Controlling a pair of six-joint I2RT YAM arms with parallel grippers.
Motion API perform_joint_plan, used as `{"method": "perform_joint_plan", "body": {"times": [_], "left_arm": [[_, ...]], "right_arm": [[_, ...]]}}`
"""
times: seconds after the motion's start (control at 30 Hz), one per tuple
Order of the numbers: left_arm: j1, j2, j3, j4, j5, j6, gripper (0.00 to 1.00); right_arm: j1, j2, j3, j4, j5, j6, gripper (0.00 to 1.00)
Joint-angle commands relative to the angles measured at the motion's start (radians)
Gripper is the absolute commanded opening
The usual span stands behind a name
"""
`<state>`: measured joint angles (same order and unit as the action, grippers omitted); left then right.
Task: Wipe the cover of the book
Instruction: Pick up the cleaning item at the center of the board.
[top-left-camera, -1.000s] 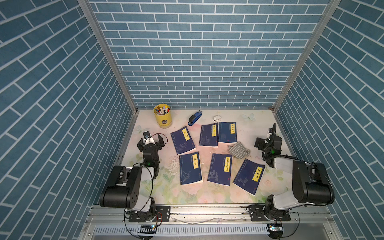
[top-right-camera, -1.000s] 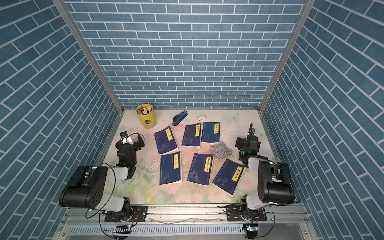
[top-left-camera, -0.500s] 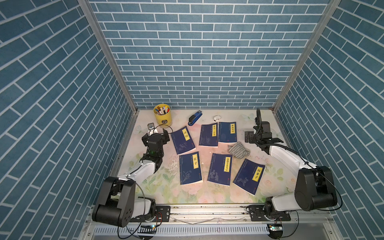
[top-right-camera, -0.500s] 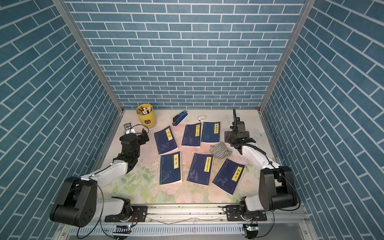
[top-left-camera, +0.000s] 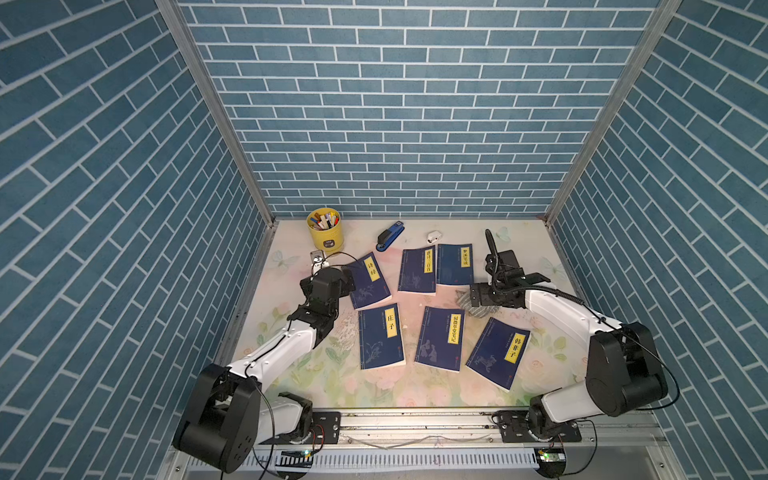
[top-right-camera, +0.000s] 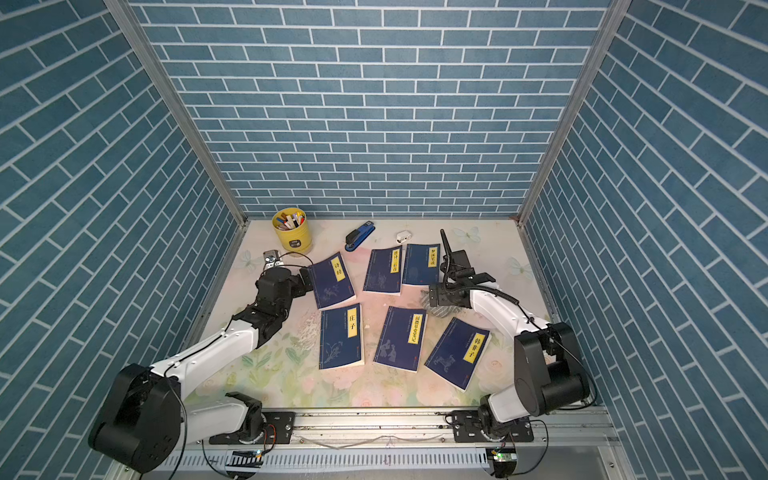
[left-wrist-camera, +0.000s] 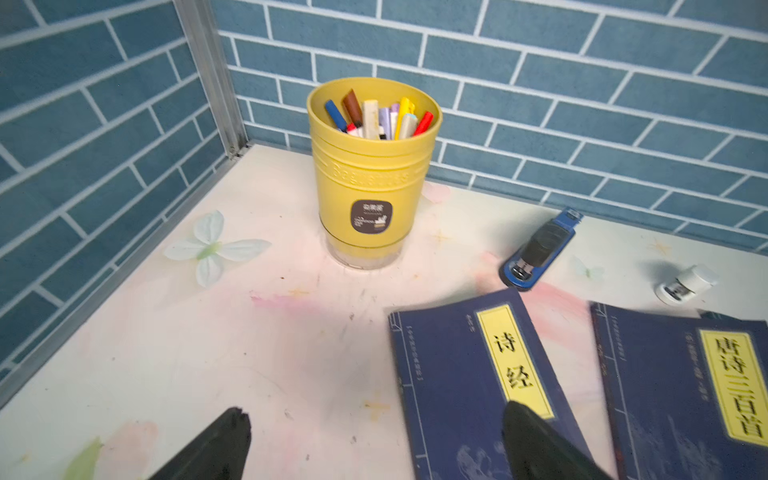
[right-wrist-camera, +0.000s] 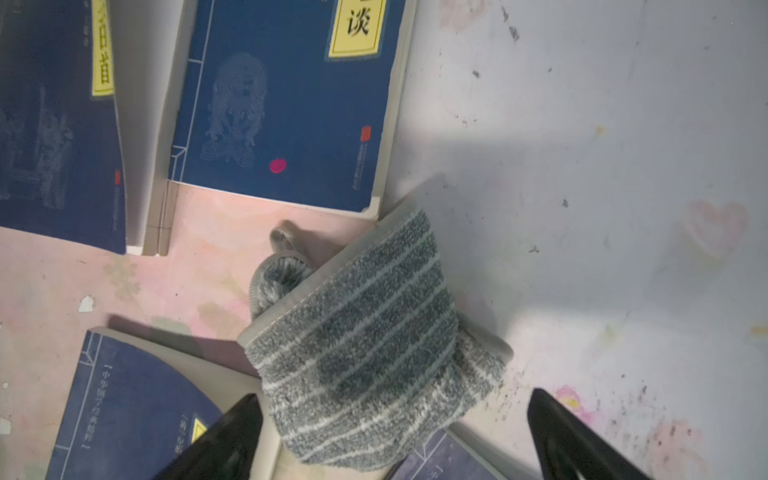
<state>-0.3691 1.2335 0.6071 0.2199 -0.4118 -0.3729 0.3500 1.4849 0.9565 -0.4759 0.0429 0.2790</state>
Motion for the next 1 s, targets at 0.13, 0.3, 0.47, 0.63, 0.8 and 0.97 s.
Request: {"method": "perform_joint_plan", "body": {"times": [0.13,0.3,0.47,0.63,0.8,0.97], "left_arm": [[-0.040,-0.004,0.040,-0.105,0.036,-0.109,1.00],[-0.062,-0.011,0.041,-0.117,0.051,-0.107,1.00],[-0.074,-0.006,0.033,-0.127,0.071,-0.108,1.00],[-0.092,-0.003,0.006,-0.135,0.077,-0.117,1.00],[-0.098,0.001,-0.017,-0.125,0.091,-0.126,1.00],[-0.102,0.018,-0.023,-0.122,0.102,-0.126,1.00]], "right_arm": [[0.003,0.110,0.032,-0.040,-0.055,0.092,0.99],[0.004,0.171,0.052,-0.022,-0.054,0.103,0.99],[0.004,0.243,0.087,-0.027,-0.054,0.114,0.99],[0.003,0.283,0.116,-0.057,-0.006,0.117,0.83],[0.004,0.295,0.117,-0.065,-0.003,0.116,0.52],[0.004,0.266,0.106,-0.055,-0.008,0.103,0.20]]}}
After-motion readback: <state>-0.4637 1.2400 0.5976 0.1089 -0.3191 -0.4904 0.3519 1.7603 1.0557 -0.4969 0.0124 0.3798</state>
